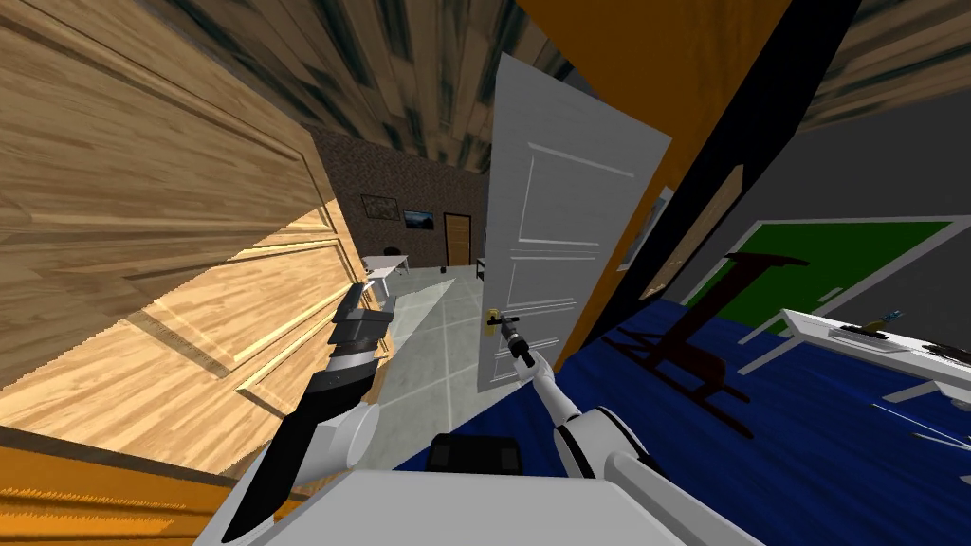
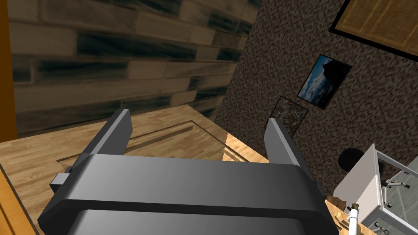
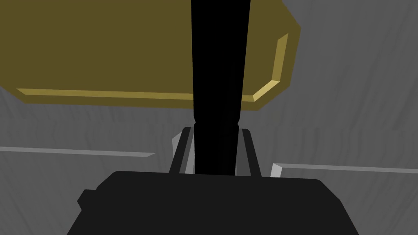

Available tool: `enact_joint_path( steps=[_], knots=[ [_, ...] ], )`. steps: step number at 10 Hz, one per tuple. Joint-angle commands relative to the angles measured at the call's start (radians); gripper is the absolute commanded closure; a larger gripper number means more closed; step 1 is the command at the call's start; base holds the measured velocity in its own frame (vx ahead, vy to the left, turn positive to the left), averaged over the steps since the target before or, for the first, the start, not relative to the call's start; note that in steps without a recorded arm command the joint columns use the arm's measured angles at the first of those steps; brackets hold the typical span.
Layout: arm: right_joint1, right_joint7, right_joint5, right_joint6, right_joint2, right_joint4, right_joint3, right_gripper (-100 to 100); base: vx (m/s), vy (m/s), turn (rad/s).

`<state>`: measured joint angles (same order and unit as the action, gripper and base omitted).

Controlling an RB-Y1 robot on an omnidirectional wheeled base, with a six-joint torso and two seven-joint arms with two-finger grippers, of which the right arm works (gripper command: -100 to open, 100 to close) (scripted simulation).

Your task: Push the door open

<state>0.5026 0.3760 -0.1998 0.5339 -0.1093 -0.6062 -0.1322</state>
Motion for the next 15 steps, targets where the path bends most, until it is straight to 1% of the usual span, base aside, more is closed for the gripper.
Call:
enact_joint_path(
  steps=[1,4,5,6,8,9,10,11,13,14,15],
  knots=[
    [0.007,-0.016,0.011,-0.006,-0.009,0.000,0.028,100,0.172,0.149,-0.050],
    [0.004,-0.042,0.029,-0.012,-0.019,0.001,0.070,100,0.183,0.155,-0.075],
    [0.003,-0.047,0.032,-0.013,-0.021,0.001,0.077,100,0.150,0.144,-0.037],
    [0.003,-0.047,0.032,-0.013,-0.021,0.001,0.077,100,0.091,0.084,-0.038],
    [0.003,-0.047,0.032,-0.013,-0.021,0.001,0.077,100,0.021,-0.002,0.009],
    [0.001,-0.061,0.042,-0.016,-0.027,0.002,0.100,100,0.093,0.073,-0.037],
    [0.000,-0.066,0.045,-0.018,-0.029,0.002,0.108,100,0.133,0.148,-0.117],
    [0.000,-0.066,0.045,-0.018,-0.029,0.002,0.108,100,0.077,0.114,-0.061],
    [-0.003,-0.085,0.059,-0.022,-0.037,0.003,0.140,100,0.120,0.140,-0.062],
    [-0.004,-0.090,0.062,-0.023,-0.039,0.004,0.148,100,0.148,0.175,-0.077],
    [-0.004,-0.090,0.062,-0.023,-0.039,0.004,0.148,100,0.087,0.072,-0.045]
  ],
)
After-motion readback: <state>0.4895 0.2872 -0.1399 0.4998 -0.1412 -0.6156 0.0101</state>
